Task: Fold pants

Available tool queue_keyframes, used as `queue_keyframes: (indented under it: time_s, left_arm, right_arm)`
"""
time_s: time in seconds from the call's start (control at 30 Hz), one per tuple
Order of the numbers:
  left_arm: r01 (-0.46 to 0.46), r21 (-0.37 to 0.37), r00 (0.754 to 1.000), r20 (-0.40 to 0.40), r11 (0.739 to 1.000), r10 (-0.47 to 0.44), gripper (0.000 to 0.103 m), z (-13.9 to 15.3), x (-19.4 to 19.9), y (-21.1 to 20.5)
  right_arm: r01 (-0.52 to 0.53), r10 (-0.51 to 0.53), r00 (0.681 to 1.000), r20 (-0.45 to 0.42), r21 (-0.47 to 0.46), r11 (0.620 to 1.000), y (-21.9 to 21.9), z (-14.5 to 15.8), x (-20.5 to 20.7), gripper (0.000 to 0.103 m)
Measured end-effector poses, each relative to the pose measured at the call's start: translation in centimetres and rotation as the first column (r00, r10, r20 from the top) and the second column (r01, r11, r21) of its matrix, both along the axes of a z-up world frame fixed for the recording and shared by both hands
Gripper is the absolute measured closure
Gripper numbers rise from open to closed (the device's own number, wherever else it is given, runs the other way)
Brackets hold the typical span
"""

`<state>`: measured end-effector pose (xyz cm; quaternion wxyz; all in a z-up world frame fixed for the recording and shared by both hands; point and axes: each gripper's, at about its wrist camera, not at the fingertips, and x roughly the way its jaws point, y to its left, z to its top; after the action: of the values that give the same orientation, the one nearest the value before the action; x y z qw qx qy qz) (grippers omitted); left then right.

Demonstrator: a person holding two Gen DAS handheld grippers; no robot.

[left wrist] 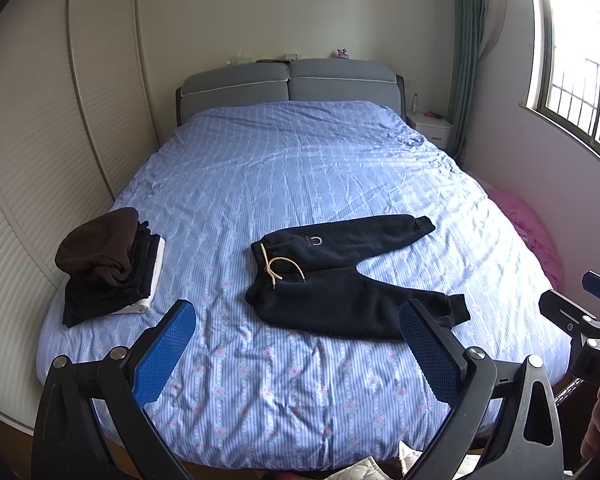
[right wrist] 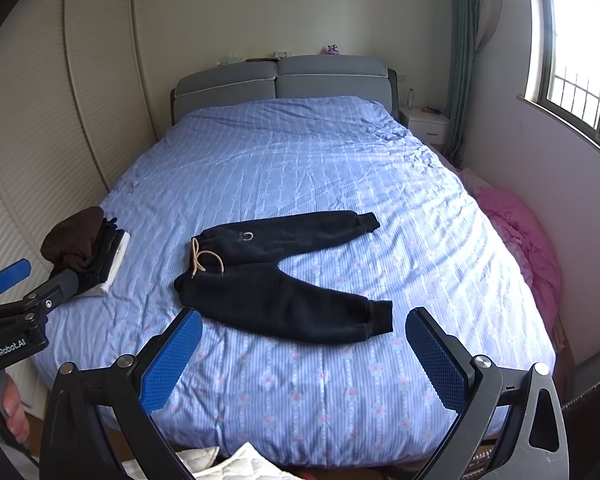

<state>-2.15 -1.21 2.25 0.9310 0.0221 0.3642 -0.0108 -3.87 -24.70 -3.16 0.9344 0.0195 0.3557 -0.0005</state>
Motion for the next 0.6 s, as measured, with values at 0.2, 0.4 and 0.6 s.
queue_keyframes:
  time_s: [0.2, 0.4, 0.6]
  left_arm:
    - [0.000, 0.000, 1.000, 0.002, 1.000, 0.000, 0.000, 0.09, 0.14, -0.04]
    - [0.000, 0.000, 1.000, 0.002, 1.000, 0.000, 0.000, 0.00, 0.00, -0.09]
    - [0.001, 0.001, 1.000, 0.002, 1.000, -0.001, 0.000, -0.07, -0.06, -0.10]
  right_arm:
    - [0.001, -0.001, 1.000, 0.001, 0.001, 1.000, -0.12, 0.04, 0.05, 0.000]
    - [0.002, -0.002, 1.000, 0.001, 0.001, 1.000, -0.10, 0.04, 0.07, 0.000]
    - [0.000, 0.000, 1.000, 0.001, 0.002, 1.000, -0.14, 0.02, 0.05, 0.000]
